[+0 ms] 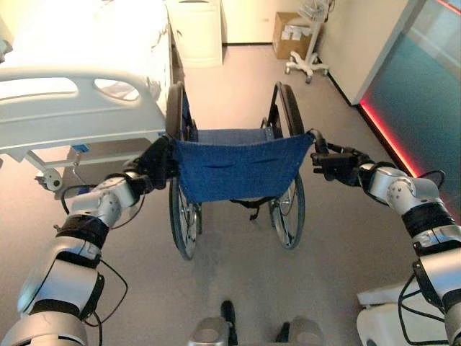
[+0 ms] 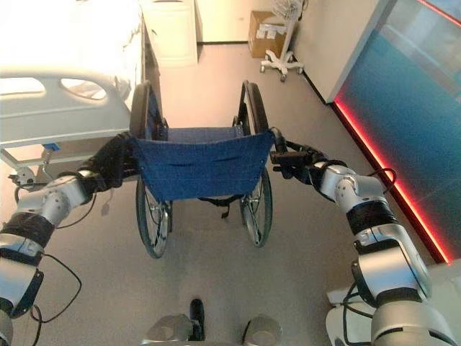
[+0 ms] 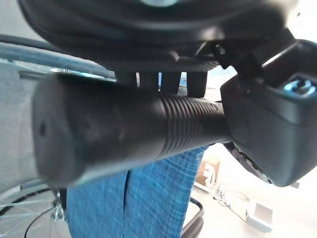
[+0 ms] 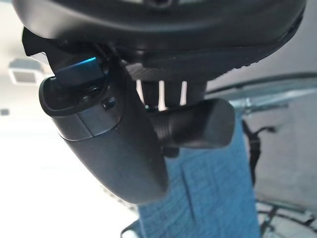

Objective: Push the wheelchair next to the bed

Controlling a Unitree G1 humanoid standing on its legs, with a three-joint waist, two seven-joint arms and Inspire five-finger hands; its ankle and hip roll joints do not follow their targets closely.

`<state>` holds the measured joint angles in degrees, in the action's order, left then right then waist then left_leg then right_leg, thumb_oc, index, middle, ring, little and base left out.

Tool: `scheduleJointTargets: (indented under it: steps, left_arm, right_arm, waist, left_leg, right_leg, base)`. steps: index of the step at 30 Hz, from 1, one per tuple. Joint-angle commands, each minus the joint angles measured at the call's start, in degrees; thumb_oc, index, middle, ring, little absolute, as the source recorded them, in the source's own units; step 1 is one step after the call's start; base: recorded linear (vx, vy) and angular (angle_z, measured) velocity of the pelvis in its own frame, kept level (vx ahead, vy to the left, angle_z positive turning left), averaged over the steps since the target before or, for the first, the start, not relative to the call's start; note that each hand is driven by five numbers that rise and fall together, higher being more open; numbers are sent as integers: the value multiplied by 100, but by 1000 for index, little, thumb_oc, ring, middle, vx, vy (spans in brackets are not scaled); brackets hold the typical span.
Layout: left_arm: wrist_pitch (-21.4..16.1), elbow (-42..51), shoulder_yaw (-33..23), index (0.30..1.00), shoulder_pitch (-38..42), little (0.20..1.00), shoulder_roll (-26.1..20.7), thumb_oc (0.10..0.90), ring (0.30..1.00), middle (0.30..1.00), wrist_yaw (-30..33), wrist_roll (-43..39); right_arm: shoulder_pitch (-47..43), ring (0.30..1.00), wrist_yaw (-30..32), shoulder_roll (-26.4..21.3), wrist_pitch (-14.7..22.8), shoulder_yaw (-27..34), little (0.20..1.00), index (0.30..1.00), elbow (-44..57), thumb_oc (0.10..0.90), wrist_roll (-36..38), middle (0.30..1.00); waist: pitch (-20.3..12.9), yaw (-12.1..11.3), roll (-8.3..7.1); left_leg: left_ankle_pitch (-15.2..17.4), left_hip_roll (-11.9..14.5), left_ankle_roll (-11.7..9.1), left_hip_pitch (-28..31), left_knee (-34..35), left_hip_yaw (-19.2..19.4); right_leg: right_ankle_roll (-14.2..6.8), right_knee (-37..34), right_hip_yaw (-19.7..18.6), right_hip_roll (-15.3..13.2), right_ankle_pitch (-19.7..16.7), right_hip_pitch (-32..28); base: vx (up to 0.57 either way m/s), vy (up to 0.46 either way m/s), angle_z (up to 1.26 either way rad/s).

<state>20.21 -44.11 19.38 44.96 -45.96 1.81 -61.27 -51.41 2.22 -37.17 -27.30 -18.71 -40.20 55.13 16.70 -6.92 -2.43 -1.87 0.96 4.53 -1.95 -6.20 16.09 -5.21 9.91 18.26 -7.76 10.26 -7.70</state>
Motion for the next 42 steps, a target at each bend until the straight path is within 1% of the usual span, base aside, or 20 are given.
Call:
scheduleJointTargets:
  steps: [1,2,4,8,9,10,12,16,17,20,24,25,27,28,32,34,36,37,39,42]
  left_arm:
    - [-1044,584,-25,300,1430,300,484,400,300,300,-717,-182]
    - [-992,596,-6,300,1440,300,537,400,300,300,-688,-101]
    - [-991,624,32,300,1371,300,568,400,300,300,-506,51]
    - [-980,499,-51,300,1173,300,509,400,300,300,-386,-90]
    - [-990,428,-53,300,1173,300,507,400,300,300,-392,-139]
    - [-1001,358,-30,300,1162,300,521,400,300,300,-403,-133]
    - [-1022,299,16,300,1149,300,592,400,300,300,-403,-168]
    - [-961,237,71,300,1201,300,612,400,300,300,-376,-205]
    - [-912,214,96,300,1243,300,592,400,300,300,-364,-220]
    - [-894,129,154,300,1328,300,546,400,300,300,-461,-208]
    - [-922,50,286,300,1493,300,525,400,300,300,-663,-250]
    - [-947,74,357,300,1585,300,559,400,300,300,-711,-288]
    - [-958,81,408,300,1672,300,604,400,300,300,-736,-287]
    - [-939,103,487,300,1789,300,686,400,300,300,-733,-302]
    - [-957,199,591,300,1868,300,946,400,300,300,-583,-333]
    - [-927,232,591,300,1856,300,1000,400,300,300,-533,-371]
    - [-862,240,617,300,1821,300,1098,400,300,300,-479,-358]
    - [-856,223,632,300,1754,300,1208,400,300,300,-378,-283]
    - [-825,199,618,300,1695,300,1253,400,300,300,-329,-220]
    - [-863,99,603,300,1570,300,1336,400,300,300,-234,-229]
  right_arm:
    - [-792,300,-766,556,254,-337,300,300,256,400,764,300]
    - [-745,300,-749,530,201,-265,300,300,285,400,674,300]
    - [-666,300,-799,517,113,-299,300,300,335,400,572,300]
    - [-669,300,-934,499,-31,-429,300,300,248,400,592,300]
    - [-682,300,-927,490,-30,-469,300,300,238,400,629,300]
    - [-652,300,-856,503,-14,-498,300,300,264,400,608,300]
    - [-654,300,-699,441,-54,-515,300,300,296,400,667,300]
    - [-652,300,-567,336,-94,-494,300,300,299,400,708,300]
    - [-682,300,-492,326,-101,-504,300,300,289,400,731,300]
    - [-701,300,-325,301,-24,-520,300,300,308,400,792,300]
    - [-611,300,-53,290,104,-479,300,300,432,400,895,300]
    - [-537,300,210,312,221,-405,300,300,531,400,943,300]
    - [-498,300,367,348,285,-335,300,300,596,400,953,300]
    - [-455,300,633,395,371,-249,300,300,713,400,1012,300]
    - [-272,300,1197,546,554,-91,300,300,999,400,987,300]
    - [-199,300,1310,578,546,-63,300,300,1089,400,965,300]
    - [-44,300,1520,664,613,-30,300,300,1232,400,918,300]
    - [115,300,1648,748,680,9,300,300,1369,400,875,300]
    - [275,300,1729,772,702,48,300,300,1523,400,802,300]
    - [547,300,1803,768,719,108,300,300,1761,400,765,300]
  waist:
    - [-646,81,258]
    - [-566,157,278]
    - [-502,176,259]
    - [-622,163,201]
    - [-662,181,222]
    - [-686,213,246]
    - [-705,272,243]
    - [-735,321,234]
    - [-755,318,231]
    - [-763,329,233]
    - [-780,404,235]
    - [-780,466,238]
    - [-783,518,256]
    - [-770,596,273]
    - [-756,770,329]
    - [-763,794,337]
    - [-770,872,361]
    - [-751,963,392]
    - [-741,1023,432]
    - [-710,1095,491]
  left_leg:
    - [-113,-281,-782,-513,330,-504]
    - [-247,-200,-888,-624,382,-429]
    - [-287,-206,-946,-686,287,-628]
    - [-34,-264,-911,-557,-129,-1009]
    - [-71,-266,-916,-541,-79,-1049]
    - [-153,-251,-972,-556,-72,-1022]
    - [-98,-225,-970,-544,-118,-848]
    - [21,-267,-953,-591,-376,-768]
    - [160,-272,-906,-565,-498,-716]
    - [362,-288,-813,-498,-644,-675]
    - [609,-374,-661,-330,-746,-690]
    - [697,-416,-588,-236,-750,-699]
    - [695,-420,-548,-186,-690,-685]
    - [719,-433,-498,-100,-618,-647]
    - [695,-428,-418,113,-344,-544]
    - [677,-440,-391,179,-248,-517]
    - [642,-474,-322,322,-58,-499]
    - [640,-516,-240,436,44,-521]
    - [641,-538,-195,513,118,-573]
    - [669,-597,-109,638,171,-633]
  right_leg:
    - [242,-626,-404,632,-108,-395]
    - [267,-733,-447,697,-198,-416]
    - [308,-852,-527,715,-334,-456]
    - [367,-923,-618,639,-457,-389]
    - [382,-942,-643,660,-494,-359]
    - [406,-965,-654,689,-493,-388]
    - [410,-987,-590,666,-491,-418]
    - [403,-922,-531,580,-450,-440]
    - [380,-849,-449,480,-419,-438]
    - [334,-709,-379,344,-355,-436]
    - [252,-523,-423,206,-308,-394]
    - [197,-439,-481,146,-310,-359]
    - [165,-399,-519,119,-342,-291]
    - [122,-342,-577,87,-358,-237]
    - [8,-167,-672,18,-396,-115]
    - [-24,-105,-703,2,-423,-81]
    - [-111,115,-775,-35,-550,25]
    - [-149,600,-887,-105,-760,215]
    - [-138,1043,-960,-143,-868,380]
    - [-98,1955,-1021,-277,-1201,642]
  base:
    - [-402,-49,-34]
    - [-305,-23,3]
    - [-206,-4,13]
    - [-45,51,-19]
    - [19,60,-44]
    - [40,46,-30]
    - [80,63,-18]
    - [148,91,-6]
    - [189,94,-5]
    - [211,126,-2]
    - [215,119,-10]
    - [240,142,-7]
    - [164,117,-7]
    - [117,89,-8]
    - [147,119,-7]
    - [129,99,0]
    - [198,150,-7]
    - [217,185,-1]
    - [165,153,9]
    - [179,155,1]
